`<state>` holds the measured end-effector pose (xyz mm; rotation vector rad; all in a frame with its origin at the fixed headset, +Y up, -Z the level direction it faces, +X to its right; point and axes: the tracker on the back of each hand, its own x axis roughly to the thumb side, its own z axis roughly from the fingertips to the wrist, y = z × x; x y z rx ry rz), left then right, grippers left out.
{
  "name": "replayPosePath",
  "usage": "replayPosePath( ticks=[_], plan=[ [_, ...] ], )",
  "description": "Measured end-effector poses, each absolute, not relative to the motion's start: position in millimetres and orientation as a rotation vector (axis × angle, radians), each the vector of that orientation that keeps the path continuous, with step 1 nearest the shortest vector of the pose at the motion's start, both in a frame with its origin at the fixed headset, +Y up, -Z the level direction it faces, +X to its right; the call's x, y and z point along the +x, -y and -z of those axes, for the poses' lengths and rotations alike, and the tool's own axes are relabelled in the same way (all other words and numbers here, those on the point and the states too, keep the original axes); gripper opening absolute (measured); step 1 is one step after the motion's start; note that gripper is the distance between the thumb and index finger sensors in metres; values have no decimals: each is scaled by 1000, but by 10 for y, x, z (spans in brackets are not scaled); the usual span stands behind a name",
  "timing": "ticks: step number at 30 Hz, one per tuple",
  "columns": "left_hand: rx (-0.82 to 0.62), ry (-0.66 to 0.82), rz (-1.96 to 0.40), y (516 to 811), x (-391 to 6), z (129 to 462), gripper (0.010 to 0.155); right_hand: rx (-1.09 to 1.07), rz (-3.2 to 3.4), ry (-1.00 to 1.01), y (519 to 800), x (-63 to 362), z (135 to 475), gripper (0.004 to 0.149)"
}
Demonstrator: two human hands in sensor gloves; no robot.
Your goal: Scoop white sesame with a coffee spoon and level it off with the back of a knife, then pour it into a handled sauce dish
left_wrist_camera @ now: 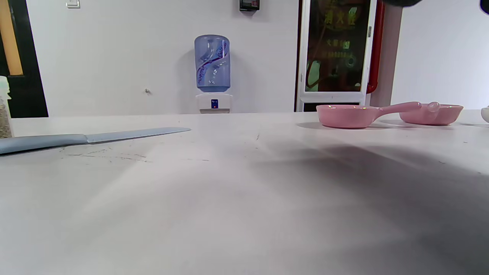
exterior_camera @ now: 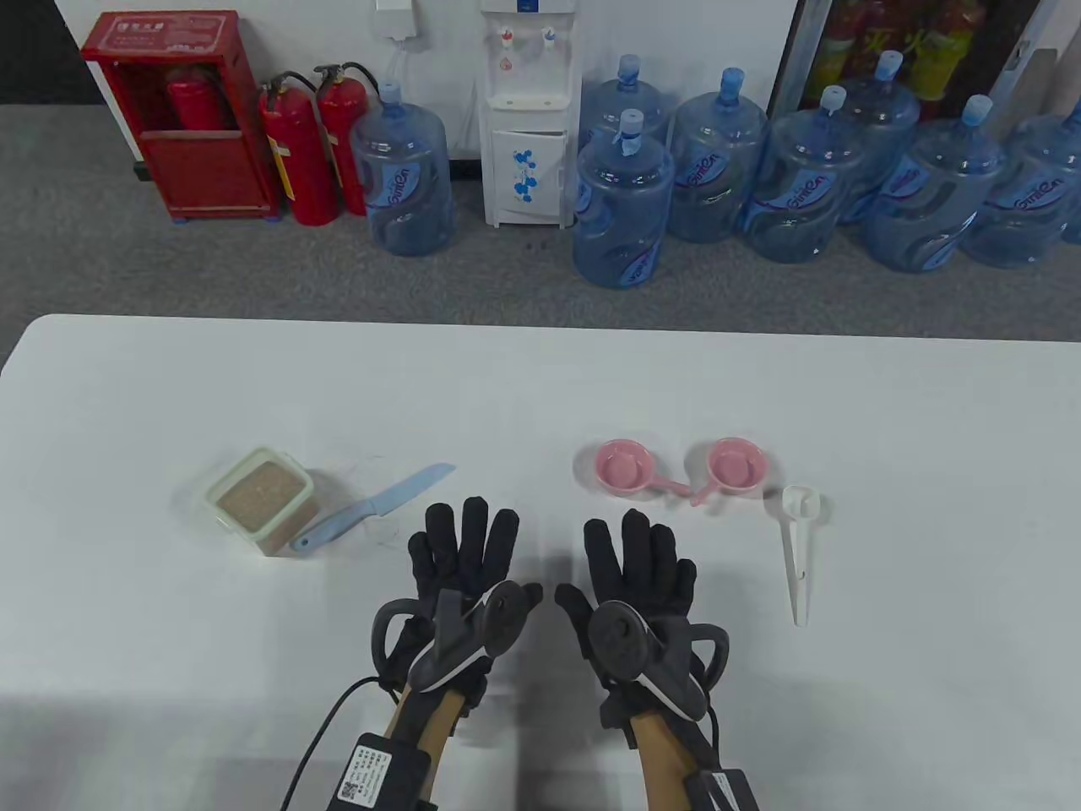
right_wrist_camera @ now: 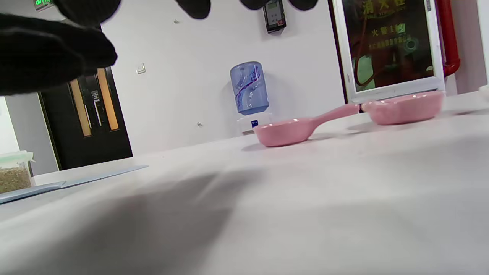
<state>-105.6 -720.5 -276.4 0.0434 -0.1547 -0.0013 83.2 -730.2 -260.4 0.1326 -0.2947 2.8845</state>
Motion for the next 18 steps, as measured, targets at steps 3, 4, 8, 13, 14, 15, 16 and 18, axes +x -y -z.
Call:
replayPosePath(
  ticks=[3, 4, 8, 13, 14, 15, 16, 18],
  plan=[
    [38, 150, -1, 7210, -1064, 2766, 82, 137, -2889, 292, 7297, 831, 2599, 77],
    [38, 149, -2, 7211, -1066, 2767, 82, 138, -2889, 291, 7295, 830, 2599, 77],
    [37, 145, -2, 7220, -1073, 2773, 82, 143, -2883, 288, 7302, 824, 2601, 77],
    [33, 141, 8, 7218, -1077, 2778, 82, 142, -2876, 278, 7298, 823, 2608, 77],
    [35, 139, 7, 7214, -1080, 2780, 82, 139, -2873, 275, 7296, 824, 2611, 77],
    [36, 138, 7, 7208, -1082, 2780, 82, 138, -2871, 273, 7293, 825, 2612, 77],
    [44, 137, 8, 7197, -1087, 2778, 82, 138, -2868, 273, 7290, 825, 2613, 77],
    [48, 137, 7, 7191, -1089, 2776, 82, 143, -2867, 279, 7290, 824, 2616, 77]
  ],
)
